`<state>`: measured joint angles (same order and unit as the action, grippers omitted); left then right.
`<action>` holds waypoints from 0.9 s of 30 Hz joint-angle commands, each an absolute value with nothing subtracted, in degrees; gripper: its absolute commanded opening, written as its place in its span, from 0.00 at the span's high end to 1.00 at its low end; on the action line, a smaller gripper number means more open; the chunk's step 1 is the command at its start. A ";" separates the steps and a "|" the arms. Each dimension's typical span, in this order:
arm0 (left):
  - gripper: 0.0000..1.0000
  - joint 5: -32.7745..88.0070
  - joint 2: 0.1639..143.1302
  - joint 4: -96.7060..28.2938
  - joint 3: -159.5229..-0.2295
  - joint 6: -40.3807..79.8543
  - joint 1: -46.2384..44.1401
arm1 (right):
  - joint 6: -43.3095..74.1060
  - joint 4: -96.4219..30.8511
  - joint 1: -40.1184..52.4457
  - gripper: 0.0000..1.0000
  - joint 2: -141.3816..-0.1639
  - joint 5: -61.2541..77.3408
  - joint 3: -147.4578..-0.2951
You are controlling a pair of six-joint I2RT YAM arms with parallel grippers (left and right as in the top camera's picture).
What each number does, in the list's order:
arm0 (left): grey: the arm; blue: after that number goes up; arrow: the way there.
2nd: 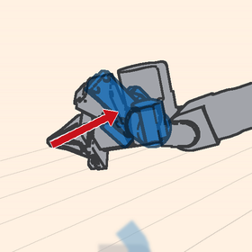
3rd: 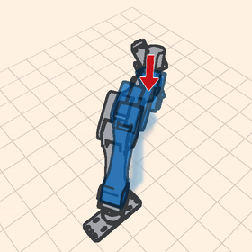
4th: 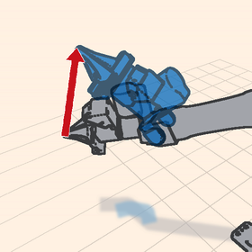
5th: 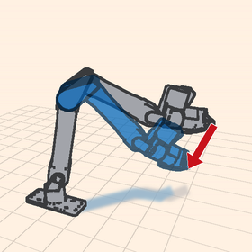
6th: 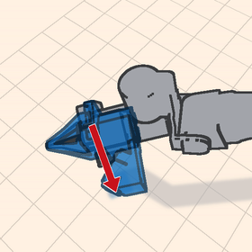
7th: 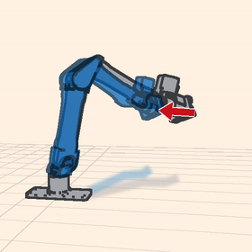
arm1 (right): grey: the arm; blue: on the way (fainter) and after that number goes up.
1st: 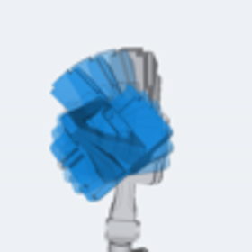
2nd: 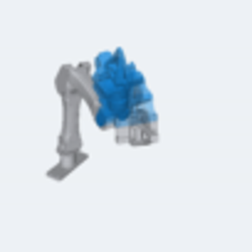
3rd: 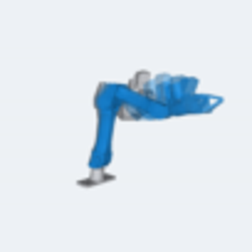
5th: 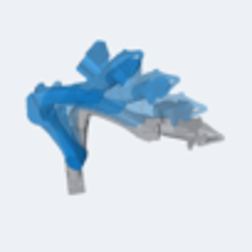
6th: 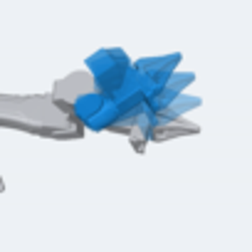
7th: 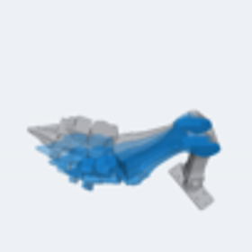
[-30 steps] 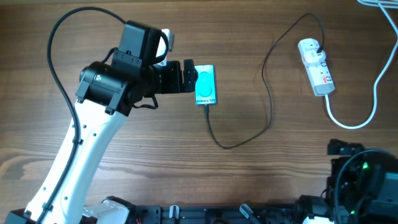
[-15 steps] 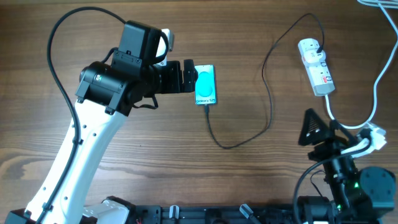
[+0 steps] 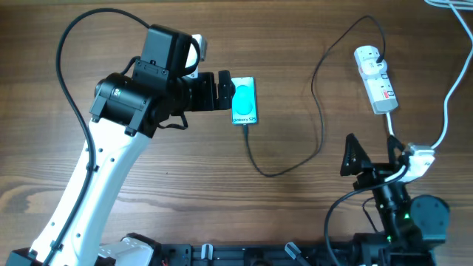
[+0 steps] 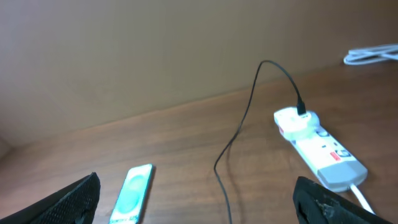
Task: Plug charger to phone and switch on socket
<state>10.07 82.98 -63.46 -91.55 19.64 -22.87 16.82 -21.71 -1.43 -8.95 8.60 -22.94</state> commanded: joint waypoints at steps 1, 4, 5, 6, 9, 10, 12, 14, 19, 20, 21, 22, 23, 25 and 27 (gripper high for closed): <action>0.00 9.50 82.72 -63.53 -91.35 20.12 -22.61 | 13.28 -16.47 -1.13 0.00 -3.51 10.92 -16.40; 0.00 9.50 82.72 -63.53 -91.35 20.12 -22.61 | 13.30 -14.94 -1.13 0.00 -0.97 10.90 -12.99; 0.00 9.50 82.72 -63.53 -91.35 20.12 -22.61 | 13.30 -14.41 -1.13 0.00 -0.43 10.90 -12.01; 0.00 9.50 82.72 -63.53 -91.35 20.12 -22.61 | 13.30 -13.91 -1.13 0.00 -0.14 10.87 -11.29; 0.00 9.50 82.72 -63.53 -91.35 20.12 -22.61 | 13.06 -10.94 -1.08 0.00 -0.19 10.87 -8.47; 0.00 9.50 82.72 -63.53 -91.35 20.12 -22.61 | 13.06 -9.69 -1.08 0.00 -0.19 10.90 -7.49; 0.00 9.50 82.72 -63.53 -91.35 20.12 -22.61 | 12.71 -7.62 -1.08 0.00 -0.19 10.85 -5.85; 0.00 9.50 82.72 -63.53 -91.35 20.12 -22.61 | 11.05 -5.78 -1.06 0.00 -0.19 10.85 -4.38; 0.00 9.50 82.72 -63.53 -91.35 20.12 -22.61 | 5.85 -3.38 -0.91 0.00 -0.19 10.90 -2.13; 0.00 9.50 82.72 -63.53 -91.35 20.12 -22.61 | 4.64 -3.14 -0.89 0.00 -0.16 10.90 -2.13; 0.00 9.50 82.72 -63.53 -91.35 20.12 -22.61 | 3.49 -2.96 -0.78 0.00 -0.16 10.81 -2.13; 0.00 9.50 82.72 -63.53 -91.35 20.12 -22.61 | 2.39 -2.87 -0.69 0.00 -0.16 10.83 -2.11; 0.00 9.50 82.72 -63.53 -91.35 20.12 -22.61 | 0.97 -2.79 -0.58 0.00 -0.16 10.83 -2.11; 0.00 9.50 82.72 -63.53 -91.35 20.12 -22.61 | -0.97 -2.55 -0.54 0.00 -0.16 10.39 -1.89; 0.00 9.50 82.72 -63.53 -91.35 20.12 -22.61 | -1.52 -0.56 -0.54 0.00 -0.16 10.31 -0.93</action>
<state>10.07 82.98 -63.48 -91.50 19.64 -22.87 2.85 -2.68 -0.89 -1.10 10.11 -2.44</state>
